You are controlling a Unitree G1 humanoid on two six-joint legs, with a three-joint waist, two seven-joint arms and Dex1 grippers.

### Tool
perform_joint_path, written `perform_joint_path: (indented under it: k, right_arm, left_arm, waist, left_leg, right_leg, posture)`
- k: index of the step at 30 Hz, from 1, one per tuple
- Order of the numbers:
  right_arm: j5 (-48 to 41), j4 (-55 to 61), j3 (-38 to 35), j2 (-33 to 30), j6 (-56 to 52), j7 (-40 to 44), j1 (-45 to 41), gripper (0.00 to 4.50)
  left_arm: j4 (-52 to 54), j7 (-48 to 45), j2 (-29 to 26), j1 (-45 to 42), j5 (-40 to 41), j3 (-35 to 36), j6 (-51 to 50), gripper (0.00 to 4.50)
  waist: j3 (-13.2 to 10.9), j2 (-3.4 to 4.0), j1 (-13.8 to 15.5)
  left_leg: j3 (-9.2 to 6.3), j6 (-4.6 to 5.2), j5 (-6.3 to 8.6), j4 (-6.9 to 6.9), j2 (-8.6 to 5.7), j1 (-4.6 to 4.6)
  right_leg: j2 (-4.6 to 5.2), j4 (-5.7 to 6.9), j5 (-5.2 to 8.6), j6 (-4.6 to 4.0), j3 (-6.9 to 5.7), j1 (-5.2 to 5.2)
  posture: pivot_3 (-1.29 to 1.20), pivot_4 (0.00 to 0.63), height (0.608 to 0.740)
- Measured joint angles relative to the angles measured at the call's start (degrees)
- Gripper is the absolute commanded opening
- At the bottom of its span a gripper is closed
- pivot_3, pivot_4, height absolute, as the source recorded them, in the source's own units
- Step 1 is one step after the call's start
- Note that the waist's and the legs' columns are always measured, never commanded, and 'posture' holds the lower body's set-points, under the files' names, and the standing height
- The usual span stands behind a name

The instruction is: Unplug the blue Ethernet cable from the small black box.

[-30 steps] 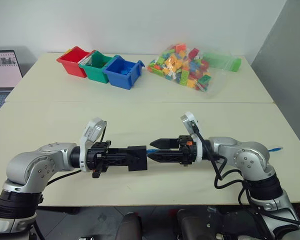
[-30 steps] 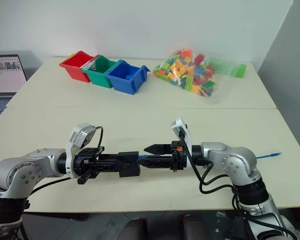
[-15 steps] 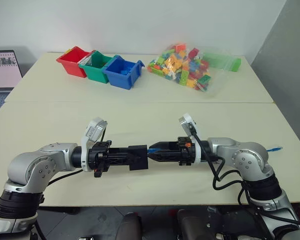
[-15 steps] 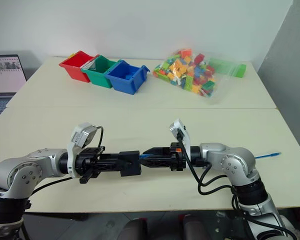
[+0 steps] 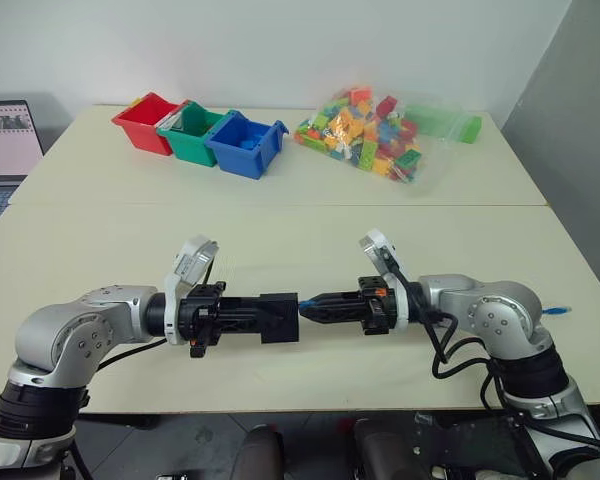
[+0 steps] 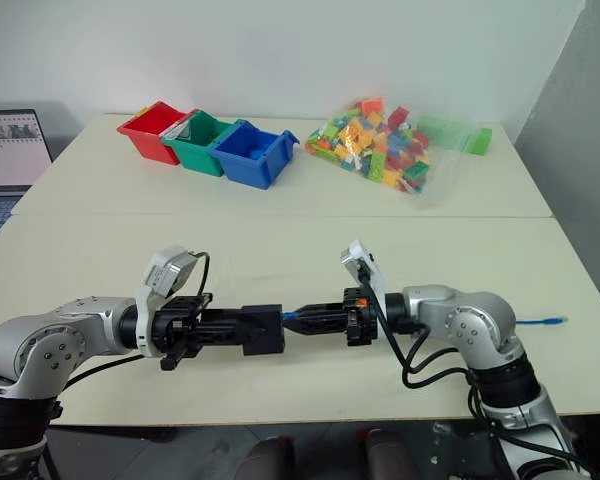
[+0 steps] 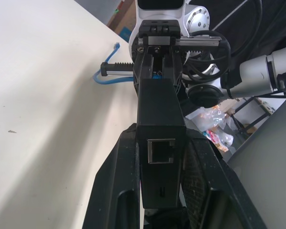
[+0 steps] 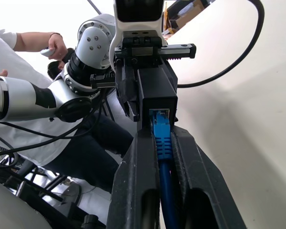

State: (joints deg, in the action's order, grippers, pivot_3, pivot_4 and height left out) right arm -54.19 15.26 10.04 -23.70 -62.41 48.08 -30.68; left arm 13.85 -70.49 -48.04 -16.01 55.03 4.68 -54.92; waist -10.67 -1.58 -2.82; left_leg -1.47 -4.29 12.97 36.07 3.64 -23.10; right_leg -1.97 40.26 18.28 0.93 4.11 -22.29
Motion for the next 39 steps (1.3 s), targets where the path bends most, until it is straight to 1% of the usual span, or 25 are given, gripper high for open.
perform_joint_path:
  k: [10,14,18,22,24,28,30,33,35,37,39]
  right_arm:
    - [-1.17,-0.15,-0.48,-0.95,-2.45,1.05,0.24,0.03]
    - [-0.46,-1.00,-1.01,-5.42,-3.19,2.03,1.95,0.03]
    - [0.23,-1.59,-1.04,-7.46,-3.13,2.66,3.05,0.03]
    - [2.17,-2.38,-2.20,-7.38,-0.81,2.13,3.45,0.03]
    - [5.52,-4.23,-2.17,-6.16,3.15,0.83,3.24,0.03]
    - [21.06,-16.59,-1.87,-0.93,21.03,-7.53,-1.00,0.03]
    - [26.76,-21.48,-1.17,0.07,27.69,-10.51,-3.03,0.03]
    - [37.96,-33.21,1.05,1.68,40.05,-15.03,-6.64,0.03]
    - [40.85,-37.64,1.53,2.59,43.29,-16.30,-7.20,0.03]
    - [43.70,-42.65,1.85,3.59,46.46,-17.36,-7.67,0.73]
    - [44.98,-45.16,1.75,4.13,48.21,-17.41,-8.90,1.21]
  left_arm:
    - [1.40,-0.02,0.00,0.56,-0.05,-0.14,-0.09,0.79]
    - [1.28,0.30,-0.37,0.75,0.12,0.86,-0.48,0.79]
    - [1.27,1.22,-0.52,0.76,0.33,1.85,-0.93,0.79]
    - [1.27,1.84,-0.53,1.12,0.41,2.52,-1.00,0.79]
    - [1.27,2.27,-0.55,1.99,0.37,2.73,-0.95,0.79]
    - [1.34,4.67,-0.48,4.22,0.22,4.76,-0.72,0.79]
    - [1.41,5.86,-0.21,4.57,0.11,5.01,-0.62,0.79]
    - [1.43,7.90,0.33,5.84,-1.09,5.07,0.39,0.79]
    - [1.43,8.59,0.42,5.92,-1.57,5.07,0.79,0.79]
    - [1.44,9.41,1.00,5.97,-1.98,5.10,1.72,0.79]
    - [1.40,11.08,2.11,6.24,-2.81,5.30,2.94,0.79]
  waist:
    - [0.00,0.00,-0.01]
    - [0.00,0.00,0.06]
    - [0.00,0.00,-0.02]
    - [0.00,0.00,-0.08]
    - [0.00,0.00,-0.23]
    - [-0.01,0.02,-0.48]
    - [-0.02,0.02,-0.46]
    - [-0.02,0.02,-0.32]
    - [-0.01,0.02,-0.21]
    - [-0.02,0.02,-0.14]
    - [-0.02,0.02,-0.19]
  left_leg:
    - [-0.01,0.00,0.00,-0.01,0.00,-0.06]
    - [-0.02,0.00,0.00,-0.01,0.00,-0.14]
    - [-0.03,0.01,0.00,-0.01,0.00,-0.16]
    - [-0.02,0.01,0.00,-0.01,0.00,-0.16]
    - [-0.02,0.00,0.01,-0.02,0.01,-0.14]
    - [0.00,0.00,0.00,-0.01,0.00,-0.16]
    - [0.01,0.00,0.00,-0.02,-0.01,-0.17]
    - [0.01,-0.01,0.00,-0.02,-0.01,-0.23]
    - [0.00,-0.01,0.00,-0.02,-0.01,-0.25]
    - [0.03,-0.02,0.00,-0.02,-0.02,-0.25]
    - [0.03,-0.02,0.00,-0.01,-0.03,-0.24]
  right_leg:
    - [0.00,-0.14,0.00,0.00,-0.01,0.00]
    - [0.00,-0.25,0.00,0.01,-0.03,-0.01]
    - [0.00,-0.25,0.00,0.01,-0.03,-0.02]
    - [0.00,-0.25,0.00,0.01,-0.02,-0.02]
    - [0.00,-0.26,0.00,0.01,-0.01,-0.02]
    - [0.00,-0.25,-0.01,0.01,0.00,-0.05]
    - [0.01,-0.27,-0.01,0.01,0.00,-0.06]
    - [0.04,-0.29,-0.06,-0.08,0.01,-0.07]
    - [0.05,-0.29,-0.10,-0.16,0.01,-0.07]
    - [0.06,-0.29,-0.18,-0.30,0.01,-0.07]
    - [0.08,-0.27,-0.19,-0.29,0.01,-0.06]
  posture:
    - [0.00,0.150,0.740]
    - [0.00,0.150,0.740]
    - [0.00,0.150,0.740]
    - [0.00,0.150,0.740]
    - [0.00,0.150,0.740]
    - [0.00,0.150,0.740]
    - [0.00,0.150,0.740]
    - [0.00,0.150,0.740]
    - [0.00,0.150,0.740]
    - [0.00,0.150,0.740]
    - [0.00,0.150,0.740]
